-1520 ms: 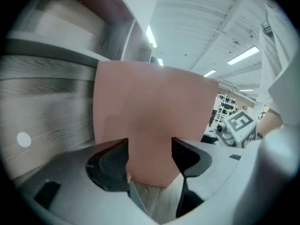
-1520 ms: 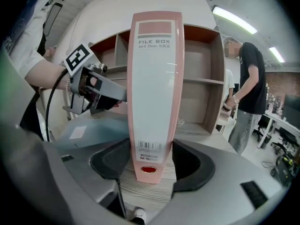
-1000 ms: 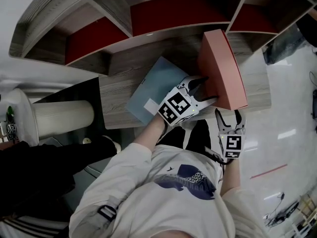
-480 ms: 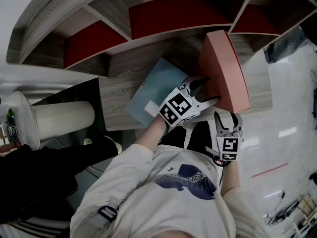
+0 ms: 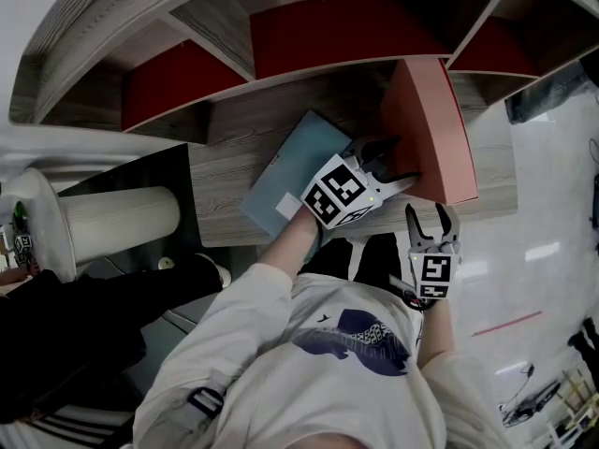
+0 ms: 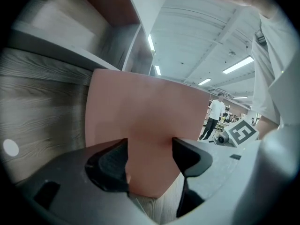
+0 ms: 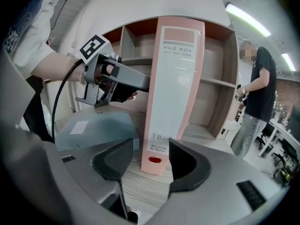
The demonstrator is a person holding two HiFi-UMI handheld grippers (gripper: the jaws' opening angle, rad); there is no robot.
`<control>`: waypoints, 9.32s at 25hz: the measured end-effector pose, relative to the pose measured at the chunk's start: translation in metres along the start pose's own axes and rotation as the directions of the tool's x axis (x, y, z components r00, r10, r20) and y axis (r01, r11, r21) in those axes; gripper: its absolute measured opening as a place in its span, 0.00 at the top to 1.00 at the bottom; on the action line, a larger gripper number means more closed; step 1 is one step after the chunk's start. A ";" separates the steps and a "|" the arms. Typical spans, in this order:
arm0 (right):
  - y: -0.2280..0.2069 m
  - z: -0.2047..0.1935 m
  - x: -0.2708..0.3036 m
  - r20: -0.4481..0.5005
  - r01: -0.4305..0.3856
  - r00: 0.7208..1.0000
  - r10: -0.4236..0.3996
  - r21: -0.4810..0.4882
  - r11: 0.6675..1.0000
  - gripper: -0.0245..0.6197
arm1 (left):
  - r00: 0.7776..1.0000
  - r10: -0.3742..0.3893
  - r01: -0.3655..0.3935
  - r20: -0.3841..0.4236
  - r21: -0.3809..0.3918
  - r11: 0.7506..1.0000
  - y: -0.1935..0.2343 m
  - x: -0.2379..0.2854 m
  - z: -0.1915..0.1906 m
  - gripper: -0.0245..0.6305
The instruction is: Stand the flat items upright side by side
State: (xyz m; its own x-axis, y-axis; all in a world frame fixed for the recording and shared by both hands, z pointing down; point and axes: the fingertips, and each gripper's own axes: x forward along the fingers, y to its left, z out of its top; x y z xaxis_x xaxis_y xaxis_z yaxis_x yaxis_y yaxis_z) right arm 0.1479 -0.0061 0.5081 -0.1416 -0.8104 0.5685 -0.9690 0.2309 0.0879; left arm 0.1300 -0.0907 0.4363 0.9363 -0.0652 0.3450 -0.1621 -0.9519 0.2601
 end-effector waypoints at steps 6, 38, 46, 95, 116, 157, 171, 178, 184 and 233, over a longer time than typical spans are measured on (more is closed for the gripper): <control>-0.003 0.008 0.012 0.002 0.001 1.000 -0.001 -0.008 1.000 0.59 | 1.000 0.015 -0.015 0.014 -0.011 1.000 0.015 0.004 0.006 0.54; -0.031 0.046 0.069 0.024 0.041 0.999 -0.041 0.003 0.999 0.59 | 0.996 0.082 -0.081 0.035 -0.033 0.996 0.082 0.016 0.025 0.54; -0.034 0.049 0.073 0.024 0.042 0.999 -0.042 0.006 0.999 0.60 | 0.996 0.089 -0.088 0.030 -0.038 0.995 0.086 0.016 0.027 0.53; -0.042 0.038 0.087 -0.073 -0.133 0.989 0.126 -0.113 0.985 0.43 | 0.997 0.071 -0.065 0.044 -0.124 0.990 0.104 0.015 0.017 0.53; -0.043 0.050 0.105 -0.054 0.207 0.977 -0.208 -0.026 0.978 0.51 | 0.988 0.144 -0.137 0.048 -0.127 0.982 0.112 -0.002 0.015 0.51; 0.010 0.021 0.030 -0.043 0.203 0.979 -0.200 0.306 0.930 0.44 | 0.938 0.346 -0.346 -0.008 -0.081 0.935 0.054 -0.197 -0.041 0.51; 0.086 -0.012 0.018 -0.069 0.021 0.998 0.014 0.484 0.875 0.44 | 0.890 0.449 -0.456 -0.081 -0.131 0.880 0.017 -0.285 -0.093 0.51; 0.122 -0.055 -0.010 -0.008 -0.173 0.969 0.248 0.692 0.701 0.43 | 0.843 0.525 -0.537 -0.112 -0.201 0.819 -0.019 -0.301 -0.125 0.51; 0.180 -0.092 -0.038 0.143 -0.383 0.849 0.509 0.830 0.405 0.40 | 0.831 0.537 -0.556 -0.144 -0.216 0.802 -0.036 -0.309 -0.133 0.51; 0.316 -0.075 0.052 0.494 -0.537 0.775 0.393 0.844 -0.002 0.31 | 0.808 0.037 -0.178 -0.588 -0.183 0.967 0.103 -0.308 -0.251 0.51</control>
State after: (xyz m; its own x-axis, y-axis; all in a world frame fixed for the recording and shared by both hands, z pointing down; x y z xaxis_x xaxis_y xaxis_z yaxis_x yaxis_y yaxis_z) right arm -0.1501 0.0651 0.6267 -0.5905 -0.8039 0.0709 -0.0928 -0.0196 -0.9955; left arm -0.2532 -0.0930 0.5835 0.5678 0.0880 0.8185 -0.3802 -0.8538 0.3556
